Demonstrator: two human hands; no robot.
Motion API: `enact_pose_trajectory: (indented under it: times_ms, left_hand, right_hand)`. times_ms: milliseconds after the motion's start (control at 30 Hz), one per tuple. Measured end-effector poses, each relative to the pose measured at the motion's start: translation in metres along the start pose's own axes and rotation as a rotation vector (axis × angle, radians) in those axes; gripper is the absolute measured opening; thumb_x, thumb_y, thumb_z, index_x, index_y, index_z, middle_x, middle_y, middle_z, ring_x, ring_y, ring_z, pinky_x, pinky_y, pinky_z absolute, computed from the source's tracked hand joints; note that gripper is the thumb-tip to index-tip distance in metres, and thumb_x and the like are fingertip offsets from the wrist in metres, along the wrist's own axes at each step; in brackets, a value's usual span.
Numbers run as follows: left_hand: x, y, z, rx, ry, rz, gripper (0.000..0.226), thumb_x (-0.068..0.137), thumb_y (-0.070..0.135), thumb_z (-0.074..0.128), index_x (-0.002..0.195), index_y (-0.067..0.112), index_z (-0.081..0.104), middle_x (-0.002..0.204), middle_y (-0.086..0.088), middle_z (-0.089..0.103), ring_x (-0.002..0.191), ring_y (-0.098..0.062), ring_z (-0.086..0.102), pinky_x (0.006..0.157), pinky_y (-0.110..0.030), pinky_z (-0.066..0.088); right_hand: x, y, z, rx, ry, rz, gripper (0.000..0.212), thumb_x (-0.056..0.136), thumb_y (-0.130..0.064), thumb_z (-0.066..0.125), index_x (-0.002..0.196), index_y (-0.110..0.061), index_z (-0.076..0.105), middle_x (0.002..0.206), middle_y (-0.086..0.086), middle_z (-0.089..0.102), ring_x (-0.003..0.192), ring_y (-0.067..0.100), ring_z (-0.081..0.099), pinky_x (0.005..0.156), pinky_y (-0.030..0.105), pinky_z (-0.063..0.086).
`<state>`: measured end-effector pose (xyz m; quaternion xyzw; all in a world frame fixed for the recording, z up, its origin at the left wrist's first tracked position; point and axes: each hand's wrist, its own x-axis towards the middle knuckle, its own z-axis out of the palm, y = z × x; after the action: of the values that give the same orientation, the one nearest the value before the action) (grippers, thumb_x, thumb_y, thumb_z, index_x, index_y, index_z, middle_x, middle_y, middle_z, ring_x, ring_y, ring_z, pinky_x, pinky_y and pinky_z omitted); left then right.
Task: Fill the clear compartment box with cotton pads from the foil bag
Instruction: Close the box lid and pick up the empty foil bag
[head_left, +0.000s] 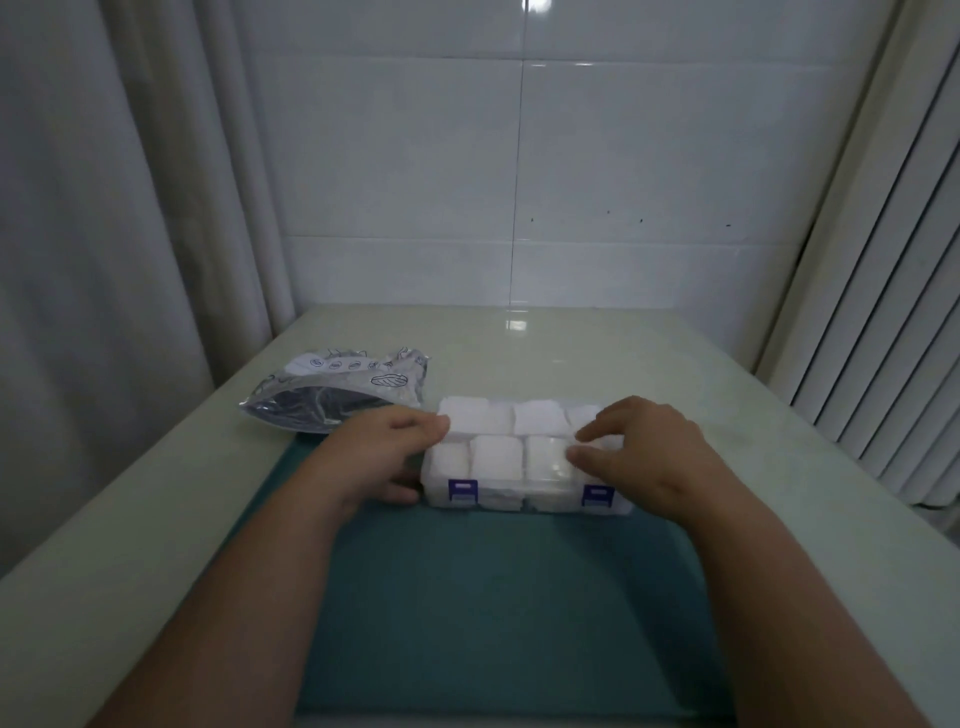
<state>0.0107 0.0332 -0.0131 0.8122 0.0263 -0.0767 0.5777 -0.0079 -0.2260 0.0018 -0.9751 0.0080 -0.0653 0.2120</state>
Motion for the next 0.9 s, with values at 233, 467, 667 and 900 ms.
enact_pose_trajectory:
  times_ms: [233, 467, 667, 900]
  left_hand:
    - [-0.004, 0.007, 0.011, 0.035, 0.051, -0.121, 0.017, 0.088, 0.009, 0.060, 0.100, -0.001, 0.065, 0.102, -0.027, 0.068, 0.058, -0.031, 0.068, 0.054, -0.033, 0.056]
    - [-0.003, 0.002, 0.033, -0.052, -0.096, -0.011, 0.015, 0.092, 0.011, 0.063, 0.105, 0.006, 0.070, 0.086, -0.019, 0.069, 0.062, -0.020, 0.066, 0.065, -0.030, 0.061]
    - [0.002, 0.000, 0.055, 0.064, -0.090, 0.103, 0.020, 0.096, 0.019, 0.057, 0.109, 0.008, 0.068, 0.079, -0.011, 0.065, 0.064, -0.019, 0.063, 0.067, -0.033, 0.059]
    - [0.010, -0.003, 0.028, 0.871, 0.396, 0.310, 0.025, 0.092, 0.035, 0.054, 0.110, 0.028, 0.069, 0.141, -0.002, 0.047, 0.129, -0.024, 0.037, 0.104, -0.037, 0.035]
  right_hand:
    - [0.000, -0.012, 0.011, -0.067, -0.035, 0.084, 0.043, 0.088, -0.052, 0.054, 0.127, -0.037, 0.060, 0.137, -0.005, 0.054, 0.124, 0.025, 0.047, 0.103, 0.034, 0.037]
    - [0.003, -0.001, 0.001, -0.144, -0.041, 0.248, 0.035, 0.093, -0.044, 0.051, 0.127, -0.038, 0.059, 0.128, -0.002, 0.060, 0.119, 0.025, 0.051, 0.098, 0.036, 0.033]
    - [0.007, 0.011, -0.001, -0.135, -0.007, 0.341, 0.031, 0.095, -0.035, 0.049, 0.123, -0.031, 0.061, 0.127, 0.001, 0.060, 0.117, 0.025, 0.053, 0.096, 0.036, 0.033]
    - [0.007, 0.002, 0.002, -0.113, 0.107, 0.224, 0.031, 0.097, -0.034, 0.048, 0.126, -0.033, 0.059, 0.136, -0.004, 0.055, 0.124, 0.023, 0.050, 0.102, 0.035, 0.031]
